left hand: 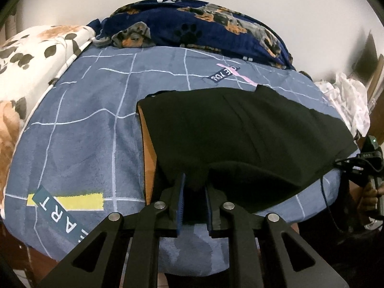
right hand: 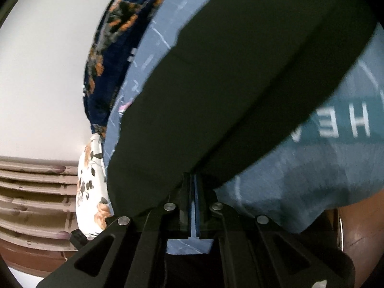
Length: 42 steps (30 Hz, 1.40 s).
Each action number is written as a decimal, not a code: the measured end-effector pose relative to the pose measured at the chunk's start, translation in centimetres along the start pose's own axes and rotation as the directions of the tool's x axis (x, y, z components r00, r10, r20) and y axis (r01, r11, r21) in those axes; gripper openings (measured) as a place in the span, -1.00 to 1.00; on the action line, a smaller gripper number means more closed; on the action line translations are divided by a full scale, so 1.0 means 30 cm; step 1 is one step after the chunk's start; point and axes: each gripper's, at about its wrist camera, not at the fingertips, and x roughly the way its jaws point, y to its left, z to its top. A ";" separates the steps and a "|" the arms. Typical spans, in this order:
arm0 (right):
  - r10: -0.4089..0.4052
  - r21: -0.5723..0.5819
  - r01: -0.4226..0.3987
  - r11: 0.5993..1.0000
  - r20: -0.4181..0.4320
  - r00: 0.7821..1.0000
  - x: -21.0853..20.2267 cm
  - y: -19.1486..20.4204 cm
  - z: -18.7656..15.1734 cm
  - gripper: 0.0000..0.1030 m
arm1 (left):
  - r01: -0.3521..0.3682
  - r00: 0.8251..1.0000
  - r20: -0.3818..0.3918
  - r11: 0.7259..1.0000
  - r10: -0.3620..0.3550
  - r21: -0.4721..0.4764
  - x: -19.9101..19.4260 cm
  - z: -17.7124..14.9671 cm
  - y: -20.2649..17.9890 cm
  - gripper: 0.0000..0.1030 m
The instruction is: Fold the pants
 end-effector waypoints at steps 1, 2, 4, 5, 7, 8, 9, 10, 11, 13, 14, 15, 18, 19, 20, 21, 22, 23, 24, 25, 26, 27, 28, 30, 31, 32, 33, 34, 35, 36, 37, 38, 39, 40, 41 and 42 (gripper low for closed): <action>0.011 0.007 -0.011 1.000 -0.003 1.000 0.001 -0.009 -0.007 -0.95 | -0.003 1.000 0.000 1.000 0.003 0.002 -0.002 -0.002 0.002 -0.61; 0.010 -0.002 -0.010 1.000 0.001 1.000 -0.001 -0.006 -0.008 -0.95 | -0.006 1.000 -0.001 1.000 0.006 0.004 -0.005 -0.004 0.003 -0.53; 0.001 -0.027 -0.001 1.000 0.007 1.000 -0.004 0.010 -0.010 -0.95 | -0.045 0.999 -0.009 0.999 0.045 0.010 -0.008 -0.016 0.010 -0.31; 0.003 -0.029 -0.003 1.000 0.006 1.000 -0.002 0.013 -0.008 -0.94 | -0.072 0.997 -0.015 0.997 0.072 0.007 -0.010 -0.022 0.020 -0.21; 0.009 -0.023 -0.009 1.000 0.002 1.000 0.001 0.008 -0.005 -0.94 | -0.078 0.997 -0.020 0.997 0.078 -0.010 -0.018 -0.033 0.043 -0.18; 0.013 -0.020 -0.013 1.000 -0.001 1.000 0.004 0.004 -0.005 -0.94 | -0.087 0.996 -0.015 0.996 0.086 -0.021 -0.027 -0.036 0.052 -0.18; 0.017 -0.017 -0.017 1.000 -0.002 1.000 0.005 -0.001 -0.007 -0.95 | -0.103 0.995 -0.005 0.994 0.103 -0.025 -0.040 -0.036 0.058 -0.18; 0.019 -0.015 -0.019 1.000 -0.002 1.000 0.006 -0.001 -0.008 -0.95 | -0.122 0.993 0.005 0.992 0.122 -0.026 -0.051 -0.034 0.062 -0.18; 0.022 -0.014 -0.022 1.000 -0.002 1.000 0.006 -0.002 -0.008 -0.95 | -0.153 0.988 0.018 0.988 0.153 -0.029 -0.064 -0.029 0.067 -0.18; 0.027 -0.017 -0.027 0.999 -0.002 1.000 0.008 -0.004 -0.009 -0.95 | -0.212 0.975 0.063 0.976 0.215 -0.054 -0.105 -0.010 0.081 -0.18; 0.031 -0.017 -0.031 0.999 -0.003 1.000 0.009 -0.007 -0.009 -0.95 | -0.235 0.965 0.099 0.969 0.242 -0.080 -0.137 0.007 0.087 -0.18; 0.040 -0.012 -0.040 0.999 -0.004 0.999 0.011 -0.011 -0.008 -0.95 | -0.249 0.958 0.125 0.964 0.260 -0.095 -0.159 0.021 0.086 -0.18; 0.066 0.000 -0.066 0.998 -0.004 0.998 0.013 -0.026 -0.008 -0.95 | -0.233 0.948 0.197 0.966 0.252 -0.116 -0.206 0.075 0.048 -0.18; 0.076 0.004 -0.076 0.997 -0.005 0.997 0.015 -0.029 -0.008 -0.94 | -0.186 0.957 0.207 0.976 0.205 -0.109 -0.204 0.089 0.025 -0.18; 0.089 0.010 -0.089 0.996 -0.005 0.996 0.016 -0.034 -0.008 -0.94 | -0.140 0.967 0.202 0.986 0.157 -0.092 -0.188 0.104 -0.011 -0.18; 0.096 0.016 -0.096 0.995 -0.003 0.995 0.016 -0.040 -0.008 -0.94 | -0.105 0.977 0.182 0.993 0.115 -0.059 -0.156 0.117 -0.057 -0.18; 0.103 0.019 -0.103 0.995 -0.002 0.995 0.015 -0.042 -0.007 -0.94 | -0.081 0.984 0.159 0.996 0.083 -0.023 -0.121 0.121 -0.099 -0.18; 0.111 0.020 -0.111 0.994 0.002 0.994 0.011 -0.042 -0.006 -0.91 | -0.058 0.990 0.130 0.998 0.055 0.020 -0.077 0.122 -0.145 -0.18; 0.121 0.021 -0.121 0.992 0.010 0.993 0.001 -0.043 -0.003 -0.88 | -0.041 0.995 0.095 0.997 0.035 0.064 -0.028 0.119 -0.188 -0.18; 0.121 0.018 -0.121 0.992 0.023 0.992 -0.014 -0.044 0.002 -0.88 | -0.022 0.998 0.064 0.996 0.016 0.092 0.011 0.114 -0.221 -0.18; 0.118 0.012 -0.119 0.993 0.038 0.992 -0.034 -0.046 0.010 -0.87 | -0.001 0.999 0.033 0.993 -0.003 0.115 0.050 0.103 -0.249 -0.18; 0.120 0.006 -0.120 0.993 0.056 0.991 -0.057 -0.049 0.020 -0.87 | 0.008 1.000 0.004 0.991 -0.009 0.135 0.089 0.087 -0.271 -0.18; 0.124 0.007 -0.125 0.992 0.075 0.989 -0.081 -0.055 0.034 -0.87 | 0.007 1.000 -0.022 0.990 -0.004 0.143 0.119 0.076 -0.284 -0.18; 0.126 0.022 -0.130 0.991 0.128 0.984 -0.143 -0.086 0.079 -0.85 | 0.020 0.997 -0.082 0.993 -0.011 0.112 0.175 0.053 -0.267 -0.18; 0.119 0.025 -0.124 0.992 0.150 0.982 -0.168 -0.103 0.102 -0.83 | 0.024 0.996 -0.084 0.996 -0.016 0.091 0.183 0.045 -0.259 -0.18; 0.099 0.035 -0.107 0.994 0.175 0.979 -0.198 -0.127 0.131 -0.75 | 0.024 0.997 -0.077 0.996 -0.018 0.084 0.183 0.042 -0.255 -0.18; 0.080 0.056 -0.093 0.994 0.200 0.977 -0.225 -0.157 0.162 -0.69 | 0.021 0.997 -0.071 0.997 -0.015 0.081 0.181 0.041 -0.249 -0.18; 0.078 0.077 -0.097 0.992 0.218 0.973 -0.246 -0.187 0.186 -0.50 | 0.018 0.997 -0.072 0.997 -0.013 0.080 0.181 0.041 -0.248 -0.18; 0.087 0.100 -0.113 0.989 0.237 0.968 -0.265 -0.220 0.212 -0.41 | 0.017 0.997 -0.075 0.997 -0.011 0.079 0.184 0.042 -0.247 -0.18; 0.099 0.125 -0.135 0.983 0.256 0.962 -0.286 -0.255 0.240 -0.41 | 0.014 0.997 -0.078 0.997 -0.008 0.076 0.181 0.040 -0.244 -0.18; 0.110 0.146 -0.155 0.977 0.277 0.955 -0.309 -0.286 0.269 -0.42 | 0.013 0.997 -0.078 0.997 -0.008 0.072 0.175 0.039 -0.240 -0.18; 0.108 0.154 -0.160 0.975 0.299 0.948 -0.329 -0.302 0.290 -0.42 | 0.011 0.997 -0.079 0.998 -0.006 0.068 0.175 0.040 -0.240 -0.18; 0.095 0.156 -0.153 0.976 0.328 0.940 -0.356 -0.317 0.311 -0.42 | 0.009 0.997 -0.079 0.998 -0.004 0.068 0.182 0.044 -0.245 -0.18; 0.083 0.157 -0.148 0.977 0.359 0.930 -0.382 -0.330 0.329 -0.40 | 0.009 0.997 -0.077 0.998 -0.004 0.067 0.179 0.041 -0.243 -0.18; 0.077 0.159 -0.148 0.976 0.383 0.920 -0.404 -0.346 0.349 -0.39 | 0.008 0.997 -0.076 0.998 -0.003 0.067 0.178 0.039 -0.241 -0.17; 0.077 0.164 -0.154 0.974 0.398 0.914 -0.420 -0.365 0.371 -0.39 | 0.007 0.997 -0.075 0.998 -0.002 0.067 0.181 0.039 -0.243 -0.17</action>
